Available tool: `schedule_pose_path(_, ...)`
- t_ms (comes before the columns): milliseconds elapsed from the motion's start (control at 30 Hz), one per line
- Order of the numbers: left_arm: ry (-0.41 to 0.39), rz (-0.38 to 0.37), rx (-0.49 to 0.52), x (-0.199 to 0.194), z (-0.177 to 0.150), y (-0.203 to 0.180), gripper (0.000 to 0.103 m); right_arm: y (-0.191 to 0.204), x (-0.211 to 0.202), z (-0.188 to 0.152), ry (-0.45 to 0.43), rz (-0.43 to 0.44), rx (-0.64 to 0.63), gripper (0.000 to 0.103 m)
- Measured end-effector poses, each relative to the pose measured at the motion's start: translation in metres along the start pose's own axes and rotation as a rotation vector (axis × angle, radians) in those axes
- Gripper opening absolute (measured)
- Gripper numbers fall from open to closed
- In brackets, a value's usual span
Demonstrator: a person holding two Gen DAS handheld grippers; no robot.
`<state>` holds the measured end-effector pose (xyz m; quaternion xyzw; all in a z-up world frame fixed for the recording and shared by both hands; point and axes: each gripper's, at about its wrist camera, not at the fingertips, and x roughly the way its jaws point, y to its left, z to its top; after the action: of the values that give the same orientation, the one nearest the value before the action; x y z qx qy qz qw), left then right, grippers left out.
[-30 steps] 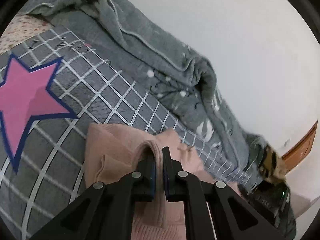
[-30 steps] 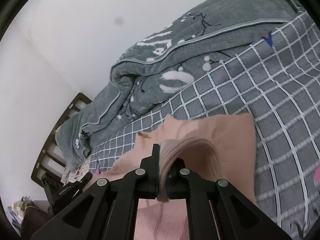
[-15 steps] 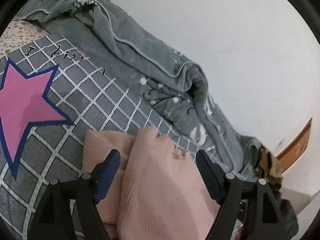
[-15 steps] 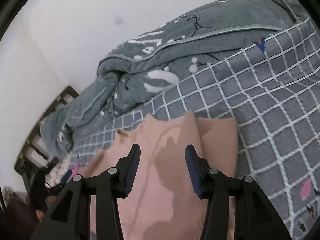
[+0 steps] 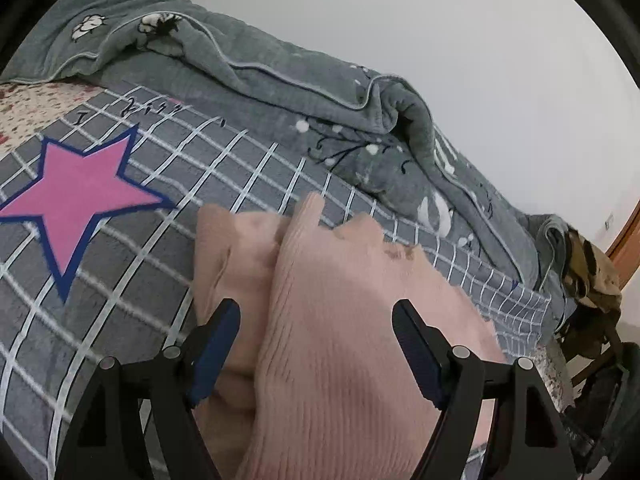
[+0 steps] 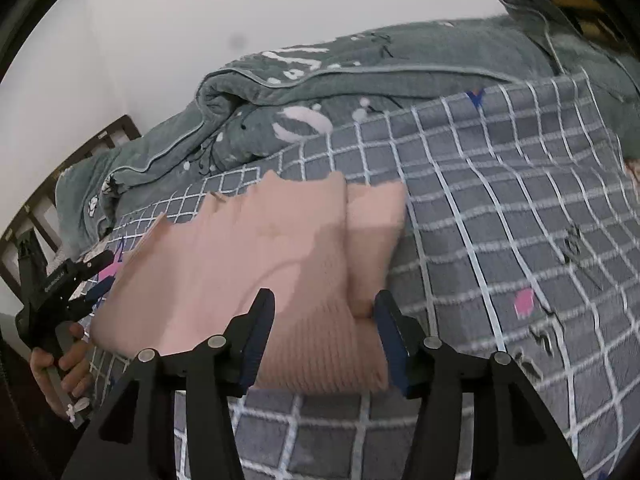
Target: Fold small clothes
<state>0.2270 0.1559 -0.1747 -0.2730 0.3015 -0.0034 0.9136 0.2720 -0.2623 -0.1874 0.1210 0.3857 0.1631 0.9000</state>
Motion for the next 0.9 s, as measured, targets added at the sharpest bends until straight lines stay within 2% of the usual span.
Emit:
schedule_pose_path(200, 0.018, 0.049, 0.071, -0.013, -0.02, 0.0, 0.077, -0.017, 0.018, -0.012, 0.065, 0.007, 0.065, 0.051)
schedule_pose_path(300, 0.046, 0.048, 0.054, -0.02, -0.03, 0.008, 0.077, -0.012, 0.02, -0.013, 0.065, -0.009, 0.039, 0.051)
schedule_pose_path(367, 0.061, 0.078, 0.042, -0.025, -0.039, 0.016, 0.077, -0.008, 0.023, -0.014, 0.062, -0.026, 0.026, 0.051)
schedule_pose_path(433, 0.06, 0.083, 0.04, -0.03, -0.045, 0.021, 0.077, -0.009, 0.025, -0.015, 0.053, -0.052, 0.036, 0.045)
schedule_pose_path(467, 0.054, 0.087, 0.043, -0.033, -0.047, 0.022, 0.077, -0.011, 0.023, -0.016, 0.035, -0.067, 0.06, 0.034)
schedule_pose_path(500, 0.046, 0.102, 0.043, -0.035, -0.048, 0.023, 0.077, -0.012, 0.023, -0.016, 0.03, -0.06, 0.081, 0.031)
schedule_pose_path(667, 0.049, 0.102, 0.065, -0.033, -0.049, 0.023, 0.077, -0.01, 0.022, -0.017, 0.031, -0.068, 0.075, 0.033)
schedule_pose_path(733, 0.058, 0.094, 0.071, -0.027, -0.047, 0.02, 0.075, -0.007, 0.024, -0.016, 0.039, -0.068, 0.061, 0.038)
schedule_pose_path(767, 0.057, 0.086, 0.07, -0.024, -0.045, 0.019, 0.073, -0.004, 0.026, -0.016, 0.047, -0.063, 0.046, 0.043)
schedule_pose_path(833, 0.067, 0.085, 0.057, -0.015, -0.042, 0.017, 0.056, -0.001, 0.03, -0.016, 0.056, -0.072, 0.017, 0.046)
schedule_pose_path(900, 0.071, 0.076, 0.028, -0.008, -0.038, 0.02, 0.045, 0.001, 0.034, -0.016, 0.061, -0.085, -0.001, 0.047)
